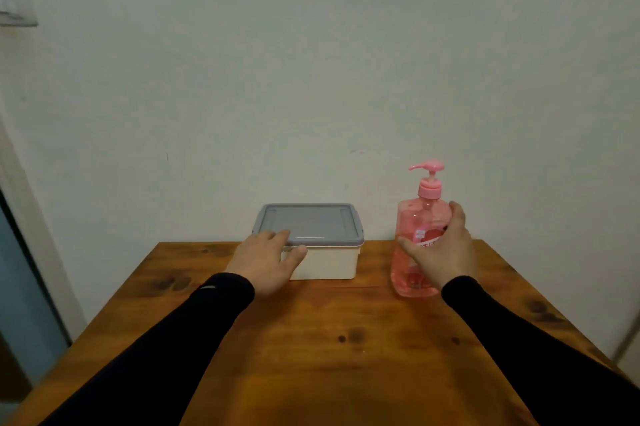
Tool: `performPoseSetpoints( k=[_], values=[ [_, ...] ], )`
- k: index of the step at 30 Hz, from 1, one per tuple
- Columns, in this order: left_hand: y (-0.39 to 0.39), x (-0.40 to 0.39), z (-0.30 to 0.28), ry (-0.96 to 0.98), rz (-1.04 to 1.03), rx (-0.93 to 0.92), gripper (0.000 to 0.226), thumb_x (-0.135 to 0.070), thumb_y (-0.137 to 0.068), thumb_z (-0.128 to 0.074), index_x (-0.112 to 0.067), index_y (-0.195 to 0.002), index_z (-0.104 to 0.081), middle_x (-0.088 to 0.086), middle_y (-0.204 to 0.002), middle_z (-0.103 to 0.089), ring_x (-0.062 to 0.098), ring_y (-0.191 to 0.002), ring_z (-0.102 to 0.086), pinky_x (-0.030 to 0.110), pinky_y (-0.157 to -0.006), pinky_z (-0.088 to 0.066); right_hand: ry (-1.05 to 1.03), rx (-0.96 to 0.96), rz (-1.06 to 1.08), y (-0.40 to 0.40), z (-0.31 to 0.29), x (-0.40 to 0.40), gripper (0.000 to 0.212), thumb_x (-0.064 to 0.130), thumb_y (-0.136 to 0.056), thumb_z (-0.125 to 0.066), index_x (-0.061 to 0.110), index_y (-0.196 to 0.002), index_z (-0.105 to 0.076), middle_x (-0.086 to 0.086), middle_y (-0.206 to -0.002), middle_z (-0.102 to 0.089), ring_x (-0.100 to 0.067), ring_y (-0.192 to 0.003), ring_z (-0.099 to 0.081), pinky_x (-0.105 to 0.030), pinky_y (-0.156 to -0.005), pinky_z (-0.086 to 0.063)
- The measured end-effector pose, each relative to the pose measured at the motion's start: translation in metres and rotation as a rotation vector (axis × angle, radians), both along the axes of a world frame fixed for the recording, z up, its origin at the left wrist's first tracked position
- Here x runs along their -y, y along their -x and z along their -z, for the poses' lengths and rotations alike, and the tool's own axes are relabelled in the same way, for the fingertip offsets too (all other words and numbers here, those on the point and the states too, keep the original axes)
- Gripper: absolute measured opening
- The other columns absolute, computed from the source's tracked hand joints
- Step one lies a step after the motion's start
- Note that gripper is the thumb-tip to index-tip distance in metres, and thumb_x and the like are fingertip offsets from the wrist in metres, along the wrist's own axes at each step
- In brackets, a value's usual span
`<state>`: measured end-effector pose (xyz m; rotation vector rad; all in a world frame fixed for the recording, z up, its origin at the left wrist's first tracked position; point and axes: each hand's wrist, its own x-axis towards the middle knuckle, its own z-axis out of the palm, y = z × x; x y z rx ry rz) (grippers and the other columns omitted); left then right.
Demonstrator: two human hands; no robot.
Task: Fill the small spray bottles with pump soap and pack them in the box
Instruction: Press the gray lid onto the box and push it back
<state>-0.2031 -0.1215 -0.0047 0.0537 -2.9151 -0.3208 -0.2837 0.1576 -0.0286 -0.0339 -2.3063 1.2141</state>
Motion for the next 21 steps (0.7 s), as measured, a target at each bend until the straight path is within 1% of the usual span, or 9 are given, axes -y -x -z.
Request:
performPoseSetpoints(
  k=[6,11,21],
  values=[
    [0.049,0.015,0.008,0.015,0.011,-0.028,0.068,-0.061,-0.094,-0.023,-0.019,-0.147,-0.027,0.006,-0.148,-0.036,0.022,-0.134,-0.032,0.034,-0.108,-0.024,0.009,-0.035,-0.006,0.059,0.007,0.022,0.106,0.04,-0.062,-0.085,0.029,-0.142,-0.017,-0.008,-0.136,-0.047,-0.031,-0.118,-0.052,-0.044,-0.09,-0.047],
    [0.081,0.024,0.013,0.024,0.025,-0.043,0.069,-0.061,-0.094,-0.021,-0.018,-0.148,-0.026,0.006,-0.15,-0.033,0.022,-0.136,-0.028,0.034,-0.109,-0.021,0.008,-0.042,-0.011,0.096,0.015,0.038,0.106,0.044,-0.062,-0.084,0.03,-0.142,-0.016,-0.008,-0.135,-0.047,-0.031,-0.117,-0.052,-0.043,-0.09,-0.048],
    [0.113,0.042,0.028,0.055,0.038,-0.062,0.068,-0.06,-0.094,-0.019,-0.018,-0.146,-0.031,0.006,-0.149,-0.036,0.022,-0.135,-0.03,0.035,-0.111,-0.023,0.018,-0.056,-0.028,0.141,0.022,0.064,0.104,0.044,-0.062,-0.083,0.029,-0.141,-0.017,-0.008,-0.133,-0.049,-0.03,-0.115,-0.053,-0.042,-0.09,-0.048]
  ],
)
